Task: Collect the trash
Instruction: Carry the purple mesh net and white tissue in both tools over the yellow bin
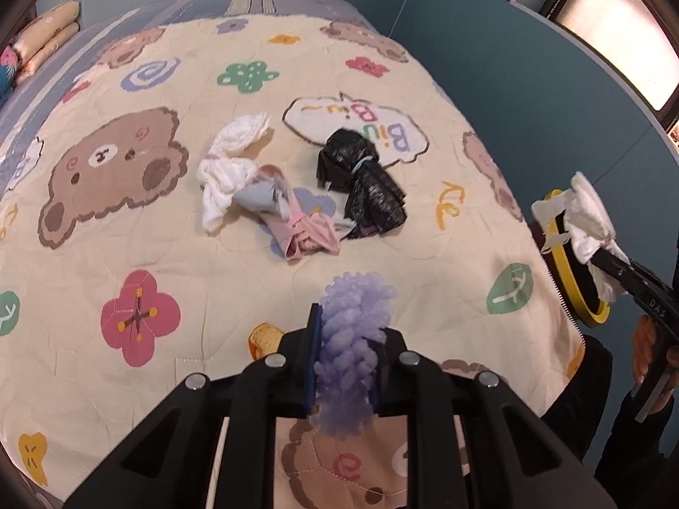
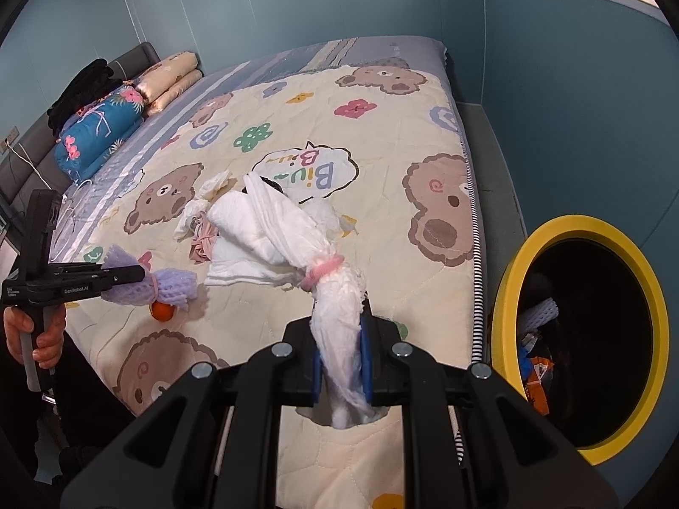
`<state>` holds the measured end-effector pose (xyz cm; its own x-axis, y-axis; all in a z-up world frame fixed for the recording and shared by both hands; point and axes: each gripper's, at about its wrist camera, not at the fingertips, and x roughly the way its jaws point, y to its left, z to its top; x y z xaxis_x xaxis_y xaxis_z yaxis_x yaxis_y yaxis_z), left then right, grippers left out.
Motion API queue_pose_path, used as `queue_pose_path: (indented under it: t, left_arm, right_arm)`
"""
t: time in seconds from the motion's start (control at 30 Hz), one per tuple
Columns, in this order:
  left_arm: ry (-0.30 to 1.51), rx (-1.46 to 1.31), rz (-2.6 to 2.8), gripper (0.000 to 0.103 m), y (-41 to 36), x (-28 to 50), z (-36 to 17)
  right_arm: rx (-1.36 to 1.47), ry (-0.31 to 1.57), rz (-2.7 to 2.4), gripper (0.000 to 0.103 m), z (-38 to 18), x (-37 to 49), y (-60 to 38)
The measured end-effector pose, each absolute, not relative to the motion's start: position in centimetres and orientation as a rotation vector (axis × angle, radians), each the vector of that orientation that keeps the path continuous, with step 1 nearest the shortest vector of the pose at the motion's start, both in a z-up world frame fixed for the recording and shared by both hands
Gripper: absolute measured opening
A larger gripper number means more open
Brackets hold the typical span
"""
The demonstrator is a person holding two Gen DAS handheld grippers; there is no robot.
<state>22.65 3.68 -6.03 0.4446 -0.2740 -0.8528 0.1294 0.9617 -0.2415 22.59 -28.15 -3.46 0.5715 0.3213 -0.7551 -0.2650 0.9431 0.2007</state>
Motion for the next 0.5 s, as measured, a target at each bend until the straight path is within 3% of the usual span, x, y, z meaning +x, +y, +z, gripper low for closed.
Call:
queue_pose_path:
  t: [0.5]
  left_arm:
    - [0.899,-0.128,-0.412,0.017,-4.5,22.5,1.3]
  right_arm:
    - [0.15,0.78,0.245,0.014,-0.2,20.4,-34.1]
